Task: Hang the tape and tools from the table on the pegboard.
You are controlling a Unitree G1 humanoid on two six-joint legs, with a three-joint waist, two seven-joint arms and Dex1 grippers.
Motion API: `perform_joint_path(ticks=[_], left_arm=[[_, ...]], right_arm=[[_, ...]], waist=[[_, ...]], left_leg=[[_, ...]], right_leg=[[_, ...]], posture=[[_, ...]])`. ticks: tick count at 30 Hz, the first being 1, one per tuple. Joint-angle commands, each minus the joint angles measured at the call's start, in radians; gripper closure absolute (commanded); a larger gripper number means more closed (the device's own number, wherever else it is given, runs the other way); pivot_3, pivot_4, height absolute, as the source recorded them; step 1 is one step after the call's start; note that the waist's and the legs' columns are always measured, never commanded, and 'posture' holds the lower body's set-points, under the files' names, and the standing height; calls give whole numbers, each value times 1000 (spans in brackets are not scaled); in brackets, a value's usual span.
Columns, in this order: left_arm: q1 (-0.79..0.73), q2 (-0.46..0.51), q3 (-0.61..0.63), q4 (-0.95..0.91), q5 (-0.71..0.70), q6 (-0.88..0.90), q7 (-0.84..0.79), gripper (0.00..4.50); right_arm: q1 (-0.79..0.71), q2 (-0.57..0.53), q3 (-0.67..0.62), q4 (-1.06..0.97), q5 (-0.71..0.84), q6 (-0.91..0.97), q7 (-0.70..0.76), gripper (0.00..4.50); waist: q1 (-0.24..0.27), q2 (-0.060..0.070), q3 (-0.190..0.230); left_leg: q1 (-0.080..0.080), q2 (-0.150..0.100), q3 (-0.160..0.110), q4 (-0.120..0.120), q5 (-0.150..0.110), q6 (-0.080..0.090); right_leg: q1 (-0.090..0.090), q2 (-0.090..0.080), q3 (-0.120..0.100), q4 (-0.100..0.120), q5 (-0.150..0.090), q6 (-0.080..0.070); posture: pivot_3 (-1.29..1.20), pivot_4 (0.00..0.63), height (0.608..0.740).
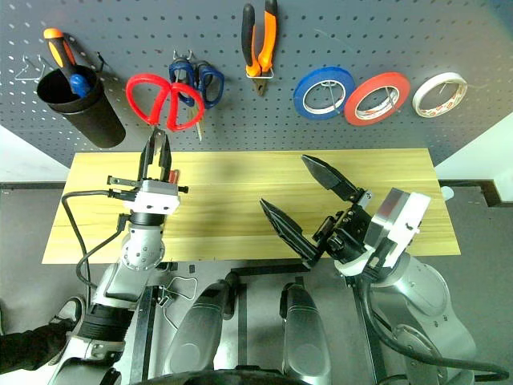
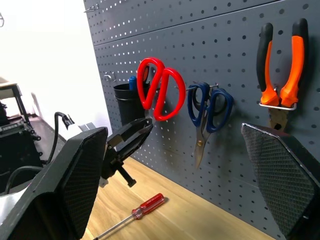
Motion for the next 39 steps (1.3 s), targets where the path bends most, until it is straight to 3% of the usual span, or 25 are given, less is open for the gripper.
perform_joint_path(ticks=[1, 11, 30, 39], left_arm=[[-26, -8, 11, 23, 22, -18, 36, 4252], [-132, -55, -24, 176, 38, -10, 67, 4252], [-206, -72, -34, 264, 39, -9, 94, 4252], [-298, -74, -45, 434, 39, 6, 127, 4252]], right_arm=[[-4, -11, -6, -29, 19, -12, -2, 0], [-24, -26, 1, -32, 24, -4, -18, 0], [-9, -33, 7, -42, 5, -3, -30, 0], [-8, -38, 4, -48, 7, 0, -37, 0]], waist=[[-1, 0, 0], [-2, -1, -1], [-7, -1, -2], [-8, -1, -2]], left_leg=[[0, 0, 0, 0, 0, 0], [1, 0, 1, 1, 0, 0], [2, 0, 1, 2, 0, 0], [3, 0, 2, 3, 0, 0]], right_leg=[[0, 0, 0, 0, 0, 0], [0, 1, 0, 1, 0, 1], [1, 1, 1, 3, 0, 0], [1, 1, 1, 6, 0, 1]], posture=[[4, 329, 703], [-8, 328, 703], [-12, 330, 703], [-15, 339, 703]])
